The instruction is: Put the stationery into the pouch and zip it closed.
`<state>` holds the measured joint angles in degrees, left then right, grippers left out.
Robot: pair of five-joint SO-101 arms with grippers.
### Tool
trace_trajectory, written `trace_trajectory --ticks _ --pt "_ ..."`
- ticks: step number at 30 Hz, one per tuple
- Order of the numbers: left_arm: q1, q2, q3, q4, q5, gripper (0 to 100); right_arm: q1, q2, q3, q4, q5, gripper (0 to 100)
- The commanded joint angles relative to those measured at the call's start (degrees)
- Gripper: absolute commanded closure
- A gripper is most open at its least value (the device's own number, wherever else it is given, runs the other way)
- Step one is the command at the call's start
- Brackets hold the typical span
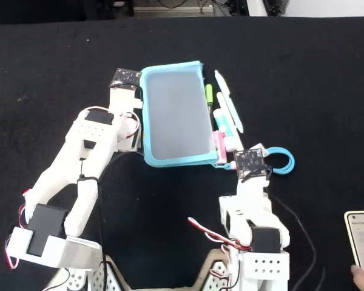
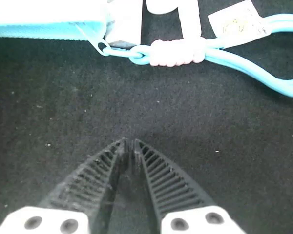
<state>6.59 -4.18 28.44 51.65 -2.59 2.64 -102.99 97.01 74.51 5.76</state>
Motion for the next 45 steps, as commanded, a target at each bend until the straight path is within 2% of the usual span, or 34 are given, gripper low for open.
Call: trace_trajectory --ticks 1,13,20,29,33,37,41,45 --pt "0.3 -0.6 -1.3 2.4 0.6 85 0.5 -5.3 -0.5 0.4 -0.4 98.6" --pt "1.6 -20.1 6.1 3.6 0.7 81 0.5 -5.3 -0.5 0.4 -0.4 98.6" --pt "3.5 -21.6 16.8 -7.6 0.7 81 -2.3 -5.3 -0.5 0.4 -0.3 98.6" --pt "-0.5 -21.3 20.7 -14.6 0.7 81 -7.6 -5.3 -0.5 0.4 -0.6 98.6" --pt "-2.0 -21.4 24.7 -20.3 2.1 81 -8.2 -5.4 -0.5 -1.4 -0.1 98.6" --pt "-2.9 -21.4 28.8 -26.8 6.1 81 -6.9 -5.6 -0.8 -14.2 6.4 98.6" --pt "-3.0 -21.4 29.9 -28.6 6.6 81 -4.7 -5.6 -1.5 -25.0 21.9 98.6" --pt "-2.9 -21.4 30.0 -28.7 6.6 81 -6.3 -5.2 -3.6 -25.4 25.1 98.1"
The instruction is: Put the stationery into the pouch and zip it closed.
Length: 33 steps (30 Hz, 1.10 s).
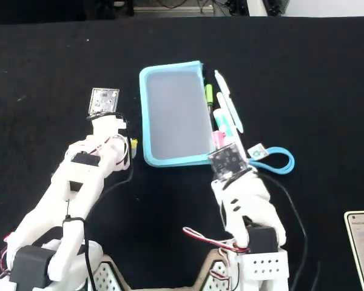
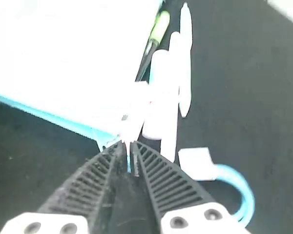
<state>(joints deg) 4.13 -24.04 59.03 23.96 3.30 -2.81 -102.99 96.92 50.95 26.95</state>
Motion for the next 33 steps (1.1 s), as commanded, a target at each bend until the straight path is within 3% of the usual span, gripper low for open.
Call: trace_trajectory --ticks 1,4,12,20,29,33 --pt "-0.5 -1.5 -0.6 -1.0 0.6 81 -0.6 -5.2 -4.4 -0.4 4.4 96.5" --pt "-0.4 -1.5 -0.6 -1.0 0.4 81 1.9 -5.1 -7.7 3.7 6.2 91.7" --pt "-0.3 -1.5 -0.6 -1.0 0.4 81 3.9 -5.1 -15.7 15.2 13.3 91.3" --pt "-0.5 -1.5 -0.5 -1.0 0.4 81 5.9 -3.6 -16.1 17.4 14.9 91.3" --pt "-0.5 -1.4 -0.5 -1.0 0.4 81 6.3 25.4 -35.7 21.9 14.8 91.0" --pt "-0.5 -1.4 -0.5 -0.9 0.4 81 6.3 37.5 -39.5 17.4 15.1 91.0"
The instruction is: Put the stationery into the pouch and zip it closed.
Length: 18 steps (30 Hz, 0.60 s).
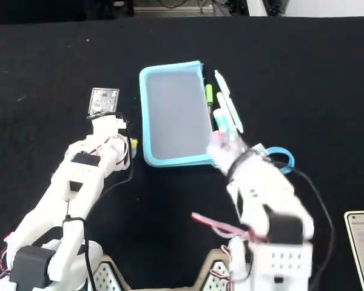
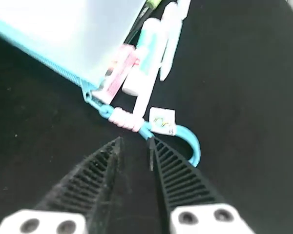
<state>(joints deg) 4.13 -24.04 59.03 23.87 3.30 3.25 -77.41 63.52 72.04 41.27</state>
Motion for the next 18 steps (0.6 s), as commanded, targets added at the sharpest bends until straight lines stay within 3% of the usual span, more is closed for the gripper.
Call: trace_trajectory --ticks 1,5,9,18 --pt "-0.5 -1.4 -0.5 -0.8 0.4 81 0.3 13.7 -5.8 -6.1 0.8 91.0" --pt "-0.5 -1.4 -0.5 -0.7 0.4 81 -0.5 17.3 -1.1 -14.4 3.0 91.0" --pt "-0.5 -1.4 -0.5 -0.8 0.4 81 -4.7 19.2 3.6 -15.1 13.1 87.1" --pt "-0.5 -1.4 -0.5 -0.6 0.4 81 -6.3 26.9 3.6 -21.2 23.1 84.0"
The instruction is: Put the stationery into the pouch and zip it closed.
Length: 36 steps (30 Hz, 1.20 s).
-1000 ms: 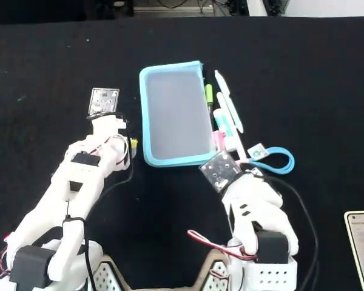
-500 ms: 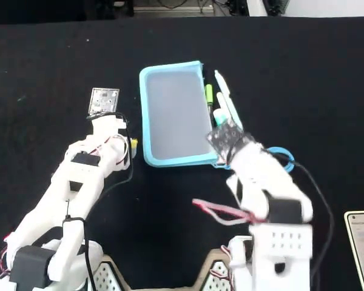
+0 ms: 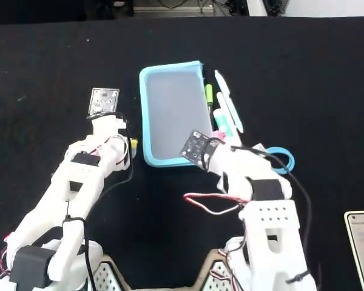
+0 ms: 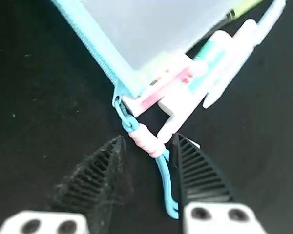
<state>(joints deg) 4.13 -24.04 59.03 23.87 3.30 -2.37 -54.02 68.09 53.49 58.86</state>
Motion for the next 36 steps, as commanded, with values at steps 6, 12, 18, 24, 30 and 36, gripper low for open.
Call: trace_trajectory --ticks 6,12,18,24,30,36 --pt "-0.4 -1.4 -0.5 -0.6 0.4 81 -0.7 13.8 -5.8 -2.4 8.6 83.9" --pt "-0.5 -1.4 -0.5 -0.6 0.4 81 -0.5 26.6 -12.6 -2.6 11.3 80.2" --pt "-0.5 -1.4 -0.5 -0.6 0.4 81 -0.5 35.7 -17.5 -2.7 15.8 78.7" --pt "-0.5 -1.4 -0.5 -0.6 0.4 81 -0.5 41.9 -18.9 -3.3 18.6 78.7" --pt "-0.4 -1.4 -0.5 -0.6 0.4 81 1.1 43.5 -18.9 -7.0 18.7 85.8" --pt "-0.3 -1.4 -0.5 -0.6 0.4 81 2.5 37.3 -17.5 -5.6 10.5 98.8"
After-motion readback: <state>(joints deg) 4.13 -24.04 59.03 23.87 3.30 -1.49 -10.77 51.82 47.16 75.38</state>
